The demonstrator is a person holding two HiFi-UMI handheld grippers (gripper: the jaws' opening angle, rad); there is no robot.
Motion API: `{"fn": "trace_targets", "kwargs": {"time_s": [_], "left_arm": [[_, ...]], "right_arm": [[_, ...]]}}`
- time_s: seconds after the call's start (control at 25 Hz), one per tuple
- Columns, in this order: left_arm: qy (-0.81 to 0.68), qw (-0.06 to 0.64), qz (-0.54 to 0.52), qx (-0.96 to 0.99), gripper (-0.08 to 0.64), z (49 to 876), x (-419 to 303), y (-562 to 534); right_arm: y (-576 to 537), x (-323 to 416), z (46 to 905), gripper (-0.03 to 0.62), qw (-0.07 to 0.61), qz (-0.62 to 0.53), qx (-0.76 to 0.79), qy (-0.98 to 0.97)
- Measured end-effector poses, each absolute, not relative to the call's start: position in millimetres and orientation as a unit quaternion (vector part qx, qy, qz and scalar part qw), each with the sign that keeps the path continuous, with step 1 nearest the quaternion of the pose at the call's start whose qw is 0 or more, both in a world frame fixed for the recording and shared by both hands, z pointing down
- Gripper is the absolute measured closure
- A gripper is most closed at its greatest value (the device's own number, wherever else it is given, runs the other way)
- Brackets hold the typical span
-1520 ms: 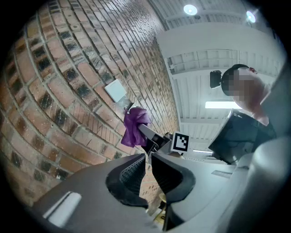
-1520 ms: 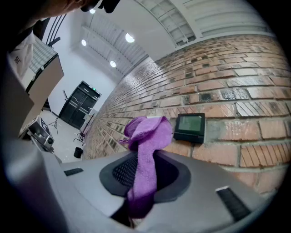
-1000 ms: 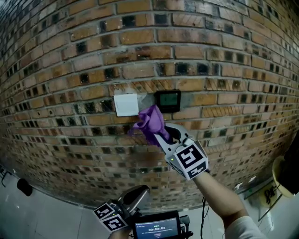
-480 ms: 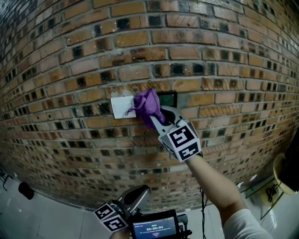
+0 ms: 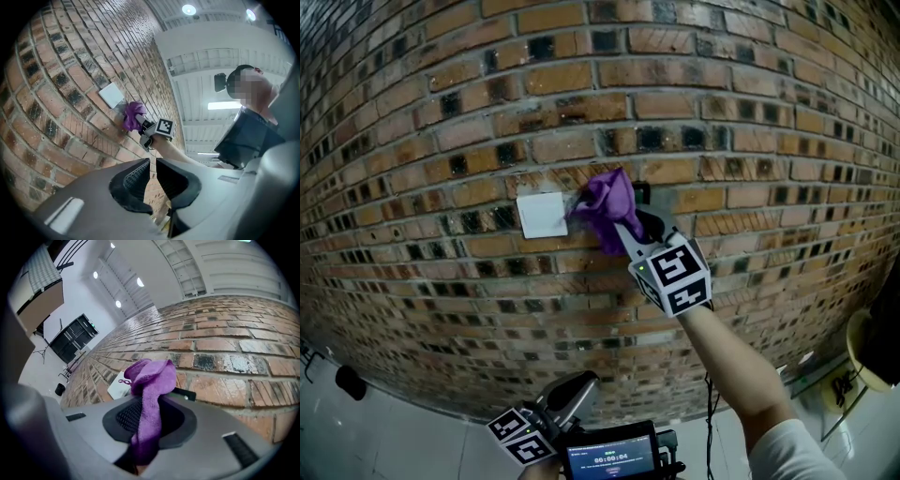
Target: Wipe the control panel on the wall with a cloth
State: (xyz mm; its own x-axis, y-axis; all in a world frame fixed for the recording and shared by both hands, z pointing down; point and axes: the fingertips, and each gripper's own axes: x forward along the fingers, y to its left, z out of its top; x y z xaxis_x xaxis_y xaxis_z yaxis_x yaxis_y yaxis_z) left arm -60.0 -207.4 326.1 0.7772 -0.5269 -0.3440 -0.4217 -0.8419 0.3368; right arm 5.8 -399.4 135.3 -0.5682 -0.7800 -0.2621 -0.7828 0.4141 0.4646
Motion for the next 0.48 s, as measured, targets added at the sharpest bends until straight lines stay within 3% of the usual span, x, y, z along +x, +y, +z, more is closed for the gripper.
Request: {"fn": "trace_targets", "kwargs": {"time_s": [0.48], "left_arm": [[-0.24, 0.123, -0.216, 0.938, 0.529, 326, -48, -207]], "right_arm": [[-400, 39, 137, 0.508, -0.007, 0.28, -0.492, 0.824]]}}
